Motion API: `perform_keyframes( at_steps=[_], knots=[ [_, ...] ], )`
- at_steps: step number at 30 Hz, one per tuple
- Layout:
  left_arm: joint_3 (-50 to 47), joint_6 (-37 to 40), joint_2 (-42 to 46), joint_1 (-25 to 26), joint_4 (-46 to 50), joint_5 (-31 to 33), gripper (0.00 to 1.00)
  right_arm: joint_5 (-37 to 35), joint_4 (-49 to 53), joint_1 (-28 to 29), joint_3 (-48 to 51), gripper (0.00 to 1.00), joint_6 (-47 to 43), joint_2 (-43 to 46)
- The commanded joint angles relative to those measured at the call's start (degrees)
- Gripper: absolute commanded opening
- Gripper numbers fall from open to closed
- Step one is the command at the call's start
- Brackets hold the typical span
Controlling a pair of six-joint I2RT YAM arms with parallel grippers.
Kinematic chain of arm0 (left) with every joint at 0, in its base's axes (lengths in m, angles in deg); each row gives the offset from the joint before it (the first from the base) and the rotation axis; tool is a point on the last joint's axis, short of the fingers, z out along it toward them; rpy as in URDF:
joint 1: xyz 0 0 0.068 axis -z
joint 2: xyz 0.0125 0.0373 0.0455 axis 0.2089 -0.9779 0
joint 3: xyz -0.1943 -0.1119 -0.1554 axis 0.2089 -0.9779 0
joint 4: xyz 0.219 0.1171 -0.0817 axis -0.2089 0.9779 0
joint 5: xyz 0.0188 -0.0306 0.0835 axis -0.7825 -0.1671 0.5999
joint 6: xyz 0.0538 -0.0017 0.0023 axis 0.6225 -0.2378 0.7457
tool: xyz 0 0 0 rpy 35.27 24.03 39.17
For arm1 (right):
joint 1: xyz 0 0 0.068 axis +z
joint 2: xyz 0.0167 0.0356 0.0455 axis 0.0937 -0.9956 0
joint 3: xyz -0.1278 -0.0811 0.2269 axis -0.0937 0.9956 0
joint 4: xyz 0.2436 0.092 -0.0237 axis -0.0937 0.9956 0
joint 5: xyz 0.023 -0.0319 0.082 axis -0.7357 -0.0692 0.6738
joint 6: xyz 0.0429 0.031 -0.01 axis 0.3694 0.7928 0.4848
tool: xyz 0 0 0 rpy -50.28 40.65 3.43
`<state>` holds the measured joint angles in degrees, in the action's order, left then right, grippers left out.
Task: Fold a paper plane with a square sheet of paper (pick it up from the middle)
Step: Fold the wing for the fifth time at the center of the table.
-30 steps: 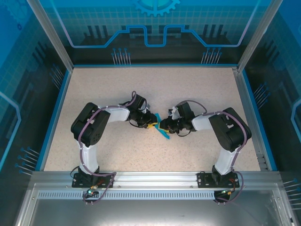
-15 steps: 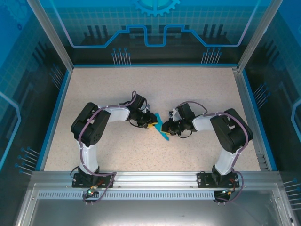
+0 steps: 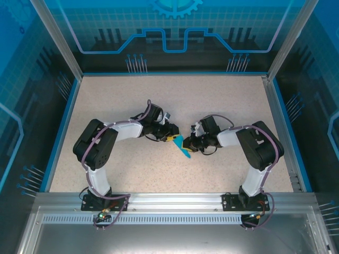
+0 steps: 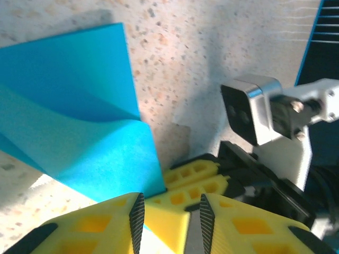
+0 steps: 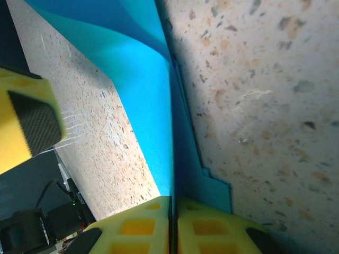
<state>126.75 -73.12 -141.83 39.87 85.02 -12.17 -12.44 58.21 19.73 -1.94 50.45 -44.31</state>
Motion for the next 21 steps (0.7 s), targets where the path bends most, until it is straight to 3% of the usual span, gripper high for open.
perform_keyframes(
  at_steps=[1,21],
  knots=[
    [-1.59,-0.44,0.60,1.40,-2.37,-2.43,0.37,-1.32,1.50,-0.37,1.48,0.11,1.01,-3.15],
    [2.78,0.22,-6.74,2.25,5.43,2.25,0.30,-0.87,2.75,-0.40,0.41,0.11,0.25,-4.52]
  ],
)
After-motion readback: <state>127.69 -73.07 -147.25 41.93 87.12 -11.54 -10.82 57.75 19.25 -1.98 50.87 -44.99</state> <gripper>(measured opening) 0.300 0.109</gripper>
